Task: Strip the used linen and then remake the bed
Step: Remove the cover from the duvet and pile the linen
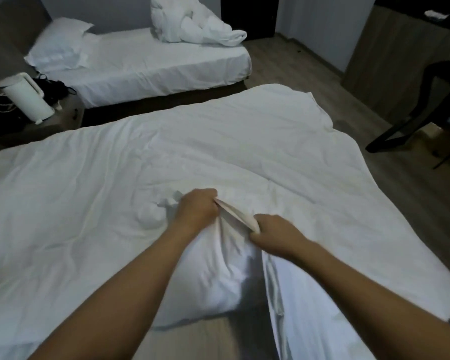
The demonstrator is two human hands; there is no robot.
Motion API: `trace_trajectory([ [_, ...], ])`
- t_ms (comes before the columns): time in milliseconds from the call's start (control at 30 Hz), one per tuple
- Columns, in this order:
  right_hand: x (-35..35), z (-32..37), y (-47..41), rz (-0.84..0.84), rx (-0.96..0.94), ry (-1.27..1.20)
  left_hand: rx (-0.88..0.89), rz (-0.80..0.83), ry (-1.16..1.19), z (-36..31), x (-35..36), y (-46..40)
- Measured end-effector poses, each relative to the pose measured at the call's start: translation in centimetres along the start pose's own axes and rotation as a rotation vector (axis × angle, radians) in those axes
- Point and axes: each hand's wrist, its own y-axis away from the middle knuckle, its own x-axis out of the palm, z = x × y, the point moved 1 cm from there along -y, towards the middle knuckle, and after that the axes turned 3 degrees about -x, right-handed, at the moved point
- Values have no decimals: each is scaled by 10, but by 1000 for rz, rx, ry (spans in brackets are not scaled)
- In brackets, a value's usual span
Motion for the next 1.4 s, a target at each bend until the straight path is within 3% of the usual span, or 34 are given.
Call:
trace_trajectory([
  [100, 61, -38, 18, 5, 126, -37, -114, -134, 79, 2, -29, -12],
  [200, 114, -77, 39, 140, 331, -140, -203, -257, 85, 12, -60, -18],
  [267, 132, -93, 48, 202, 374, -222, -253, -282, 24, 22, -73, -22],
  [400, 137, -89, 43, 193, 337, -254, -470, -138, -310, 45, -69, -38],
  [500, 128, -83, 32, 187, 291, -219, -449, 19, -424, 46, -33, -28],
  [567, 125, -87, 32, 192, 292, -239, -439, 125, -232, 45, 16, -4],
  [700, 139, -118, 49, 224, 348, -231, -800, 611, 434, 22, 126, 81],
  [800, 166, -151, 67, 301, 394, -201, -960, 842, 623, 14, 212, 133],
  [900, 196, -181, 81, 356, 400, -147, -1101, 721, 740, 32, 314, 151],
  [967, 213, -197, 89, 377, 391, -98, -1220, 621, 788, 16, 327, 147],
  [1033, 223, -207, 98, 386, 378, -42, -1264, 749, 909, -13, 323, 143],
  [1067, 227, -210, 103, 385, 371, -19, -1236, 843, 959, -28, 317, 142],
  [1133, 229, -209, 118, 392, 364, 9, -1154, 873, 1051, -65, 295, 135],
  [1233, 223, -199, 142, 377, 438, -56, -961, 692, 1171, -111, 255, 113],
  [1300, 209, -191, 151, 246, 567, -170, -913, 609, 1298, -137, 222, 91],
  [1400, 175, -183, 149, -142, 693, -254, -839, 485, 1431, -167, 169, 53],
])
